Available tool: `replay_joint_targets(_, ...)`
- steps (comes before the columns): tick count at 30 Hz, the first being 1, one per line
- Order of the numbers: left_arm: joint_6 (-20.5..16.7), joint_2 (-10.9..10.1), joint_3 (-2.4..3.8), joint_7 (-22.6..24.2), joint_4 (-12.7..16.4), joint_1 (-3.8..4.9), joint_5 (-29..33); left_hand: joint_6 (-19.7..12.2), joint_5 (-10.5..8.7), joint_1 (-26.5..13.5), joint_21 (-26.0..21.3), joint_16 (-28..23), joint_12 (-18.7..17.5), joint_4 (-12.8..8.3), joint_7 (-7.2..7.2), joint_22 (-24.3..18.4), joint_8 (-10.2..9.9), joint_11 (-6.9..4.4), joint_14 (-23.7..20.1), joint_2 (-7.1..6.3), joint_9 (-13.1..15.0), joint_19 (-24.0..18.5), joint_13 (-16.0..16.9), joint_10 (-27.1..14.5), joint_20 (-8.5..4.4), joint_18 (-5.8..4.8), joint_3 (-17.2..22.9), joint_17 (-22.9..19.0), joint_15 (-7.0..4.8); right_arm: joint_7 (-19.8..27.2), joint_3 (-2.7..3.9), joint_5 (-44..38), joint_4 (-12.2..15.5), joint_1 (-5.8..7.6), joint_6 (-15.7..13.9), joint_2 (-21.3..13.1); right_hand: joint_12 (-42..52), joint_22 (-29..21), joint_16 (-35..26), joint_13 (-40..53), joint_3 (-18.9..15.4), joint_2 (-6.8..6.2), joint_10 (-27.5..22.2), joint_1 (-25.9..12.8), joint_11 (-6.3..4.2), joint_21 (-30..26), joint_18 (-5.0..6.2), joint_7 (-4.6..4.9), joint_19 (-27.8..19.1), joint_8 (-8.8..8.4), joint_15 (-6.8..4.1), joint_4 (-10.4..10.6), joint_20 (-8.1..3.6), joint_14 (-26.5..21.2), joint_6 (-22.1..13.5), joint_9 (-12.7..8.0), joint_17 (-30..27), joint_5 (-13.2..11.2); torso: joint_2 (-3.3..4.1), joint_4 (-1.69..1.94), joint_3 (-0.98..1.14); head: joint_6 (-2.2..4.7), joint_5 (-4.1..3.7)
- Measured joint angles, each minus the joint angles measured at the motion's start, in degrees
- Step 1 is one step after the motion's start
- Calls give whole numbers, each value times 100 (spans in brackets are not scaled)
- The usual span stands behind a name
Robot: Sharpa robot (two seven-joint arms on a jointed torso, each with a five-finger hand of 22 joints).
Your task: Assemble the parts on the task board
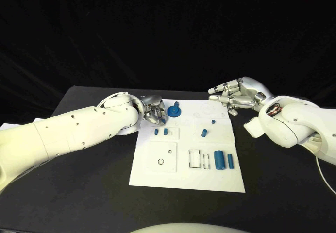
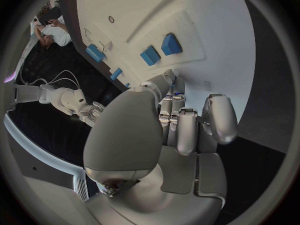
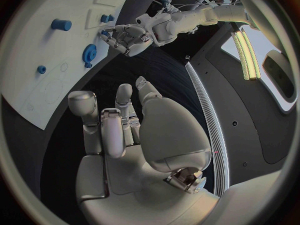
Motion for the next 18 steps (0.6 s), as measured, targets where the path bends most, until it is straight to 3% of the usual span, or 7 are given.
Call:
replay_joint_targets(8,26,6,-13,-51,-8,-14,0,-366,1,-209,-153,-52,-207,-16,181,0,-260,190,-22,-161,-108,-42,-52,-234,82,0,-16,-123,64,-4,0,-1,-1,-1,1,-3,0,-15,-22,-20,0,0,0,0,0,0,0,0,0,0,0,0,0,0,0,0,0,0,-2,3,0,0,2)
replay_joint_targets(18,21,2,-13,-74,-14,-13,2,-642,22,-262,-298,-102,-346,-40,251,4,-325,247,0,-215,-128,-105,-97,-435,145,0,-40,-232,142,-6,0,-1,-7,-2,1,-4,0,-15,-22,-20,0,0,0,0,0,0,0,0,0,0,0,0,0,0,0,0,-1,0,-3,1,-1,3,3)
